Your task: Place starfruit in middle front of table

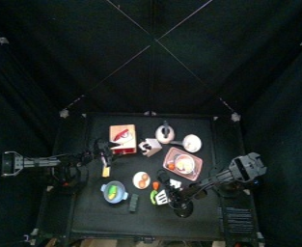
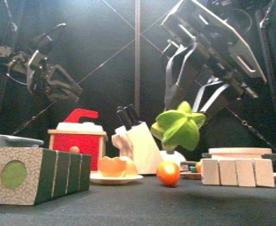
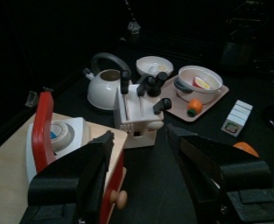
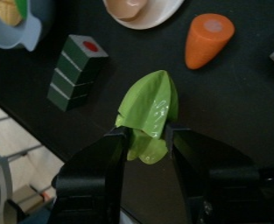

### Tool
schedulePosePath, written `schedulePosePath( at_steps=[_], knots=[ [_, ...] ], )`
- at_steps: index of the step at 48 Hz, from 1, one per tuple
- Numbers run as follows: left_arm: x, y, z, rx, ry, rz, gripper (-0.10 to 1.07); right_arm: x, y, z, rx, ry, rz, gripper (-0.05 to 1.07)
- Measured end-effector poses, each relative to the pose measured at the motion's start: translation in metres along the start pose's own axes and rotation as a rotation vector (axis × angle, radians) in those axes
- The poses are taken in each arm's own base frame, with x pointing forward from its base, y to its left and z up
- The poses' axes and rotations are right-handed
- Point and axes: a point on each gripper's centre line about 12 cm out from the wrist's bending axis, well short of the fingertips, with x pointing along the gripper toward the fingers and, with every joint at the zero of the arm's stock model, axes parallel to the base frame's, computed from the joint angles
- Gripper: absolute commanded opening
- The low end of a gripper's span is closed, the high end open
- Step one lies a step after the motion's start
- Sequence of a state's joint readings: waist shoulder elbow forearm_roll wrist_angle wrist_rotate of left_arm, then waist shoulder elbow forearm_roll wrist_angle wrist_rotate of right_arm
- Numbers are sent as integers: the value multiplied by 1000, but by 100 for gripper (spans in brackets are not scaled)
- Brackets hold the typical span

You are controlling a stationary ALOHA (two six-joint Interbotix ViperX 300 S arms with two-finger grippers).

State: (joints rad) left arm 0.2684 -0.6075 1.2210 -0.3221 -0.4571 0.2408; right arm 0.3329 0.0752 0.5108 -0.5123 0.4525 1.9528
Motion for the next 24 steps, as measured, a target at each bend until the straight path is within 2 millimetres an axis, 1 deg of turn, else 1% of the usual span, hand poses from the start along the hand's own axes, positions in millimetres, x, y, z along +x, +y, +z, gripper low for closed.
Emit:
schedulePosePath(
  at_steps=[6,12,16,24],
  knots=[
    [0,0,0,0,0,0,87,7,-2,-5,45,-57,-30,72],
    [0,0,0,0,-1,0,87,10,4,-11,66,-105,-33,73],
    [0,0,0,2,-1,0,87,15,5,-13,71,-131,-59,74],
    [0,0,0,2,0,0,87,24,5,-16,80,-144,-92,79]
  ],
)
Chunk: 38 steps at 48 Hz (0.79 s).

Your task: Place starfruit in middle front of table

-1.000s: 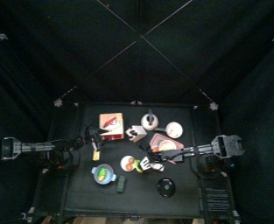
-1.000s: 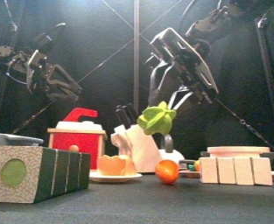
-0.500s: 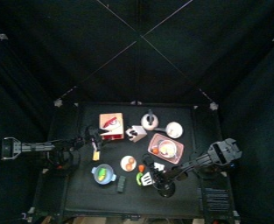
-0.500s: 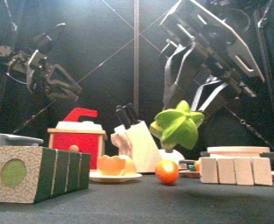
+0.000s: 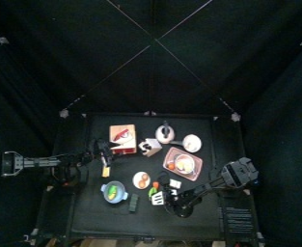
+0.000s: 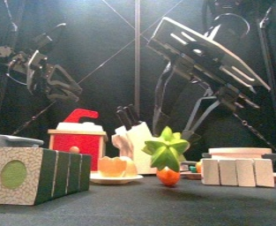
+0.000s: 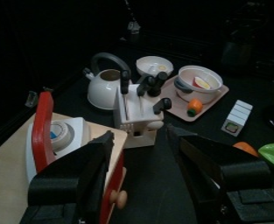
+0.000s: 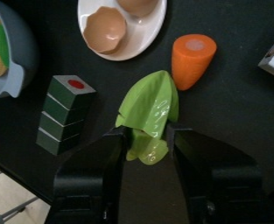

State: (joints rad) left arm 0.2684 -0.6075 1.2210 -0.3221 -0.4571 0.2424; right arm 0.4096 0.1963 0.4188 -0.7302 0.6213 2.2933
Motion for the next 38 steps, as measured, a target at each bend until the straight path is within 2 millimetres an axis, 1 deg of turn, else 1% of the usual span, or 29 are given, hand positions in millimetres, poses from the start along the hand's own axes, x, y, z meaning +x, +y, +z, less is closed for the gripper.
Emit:
schedulePosePath(
  at_steps=[7,14,38],
  knots=[
    [0,0,0,0,-1,0,87,2,1,-3,3,4,-4,87],
    [0,0,0,0,0,2,87,0,5,-4,0,9,5,92],
    [0,1,0,-1,0,5,87,0,4,-5,-11,7,5,92]
  ],
)
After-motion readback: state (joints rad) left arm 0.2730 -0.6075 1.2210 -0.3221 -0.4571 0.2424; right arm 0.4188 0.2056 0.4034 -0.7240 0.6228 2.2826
